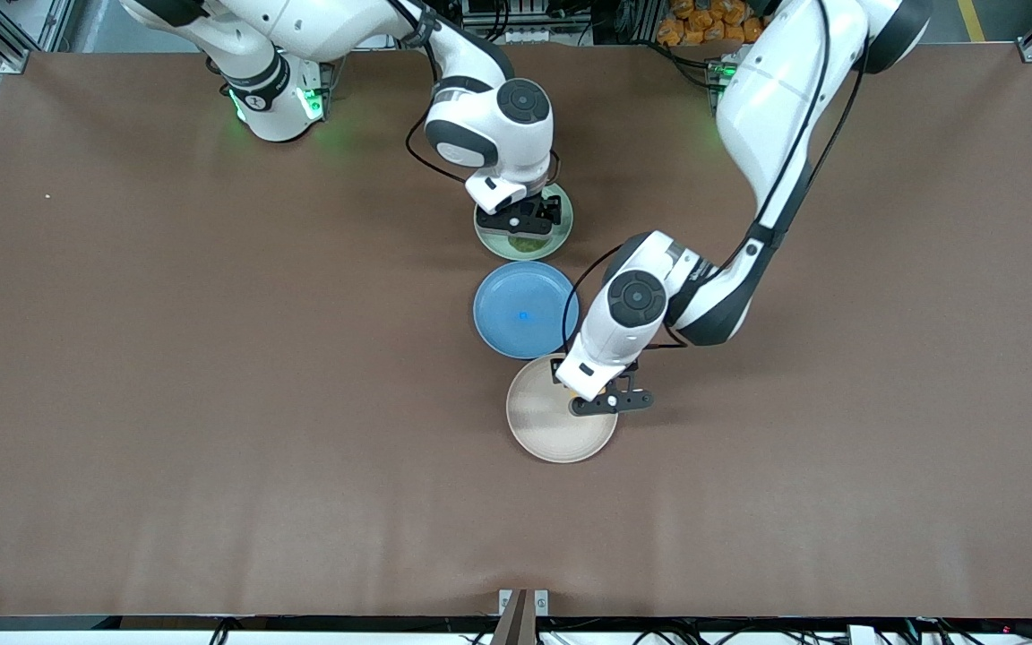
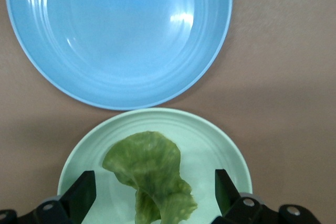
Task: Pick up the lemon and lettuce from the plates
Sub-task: 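Grasp the lemon with the left gripper while the right gripper grasps the lettuce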
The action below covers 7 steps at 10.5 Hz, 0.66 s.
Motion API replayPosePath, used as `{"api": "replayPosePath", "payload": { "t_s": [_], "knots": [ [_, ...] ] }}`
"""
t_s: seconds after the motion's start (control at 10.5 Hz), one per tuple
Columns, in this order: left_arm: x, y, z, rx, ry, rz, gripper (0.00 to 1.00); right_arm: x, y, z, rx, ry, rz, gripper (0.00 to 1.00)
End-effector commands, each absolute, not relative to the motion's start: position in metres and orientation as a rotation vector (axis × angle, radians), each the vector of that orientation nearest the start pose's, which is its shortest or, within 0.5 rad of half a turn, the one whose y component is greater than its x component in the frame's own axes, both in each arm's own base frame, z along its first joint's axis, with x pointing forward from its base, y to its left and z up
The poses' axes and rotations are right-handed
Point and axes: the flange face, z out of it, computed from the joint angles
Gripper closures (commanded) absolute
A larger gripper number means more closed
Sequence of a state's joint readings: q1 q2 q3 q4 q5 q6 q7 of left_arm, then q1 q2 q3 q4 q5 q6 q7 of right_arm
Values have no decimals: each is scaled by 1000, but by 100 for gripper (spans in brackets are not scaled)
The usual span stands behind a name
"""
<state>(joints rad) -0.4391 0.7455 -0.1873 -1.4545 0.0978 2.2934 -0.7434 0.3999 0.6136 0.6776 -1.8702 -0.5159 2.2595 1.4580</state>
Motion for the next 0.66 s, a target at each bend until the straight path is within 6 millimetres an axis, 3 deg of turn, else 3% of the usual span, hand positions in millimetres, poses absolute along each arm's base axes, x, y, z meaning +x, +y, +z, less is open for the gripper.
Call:
{"api": "replayPosePath", "payload": {
  "t_s": [0.0, 0.19, 0.57],
  "knots": [
    [627, -360, 333, -3199, -233, -163, 100, 315, 544, 217, -3191, 186, -48, 0],
    [643, -319, 349, -3192, -141, -142, 100, 299, 546, 209, -3173, 150, -39, 0],
    [671, -234, 326, -3140, 37, -50, 100, 287, 548, 191, -3188, 138, -60, 0]
  ]
}}
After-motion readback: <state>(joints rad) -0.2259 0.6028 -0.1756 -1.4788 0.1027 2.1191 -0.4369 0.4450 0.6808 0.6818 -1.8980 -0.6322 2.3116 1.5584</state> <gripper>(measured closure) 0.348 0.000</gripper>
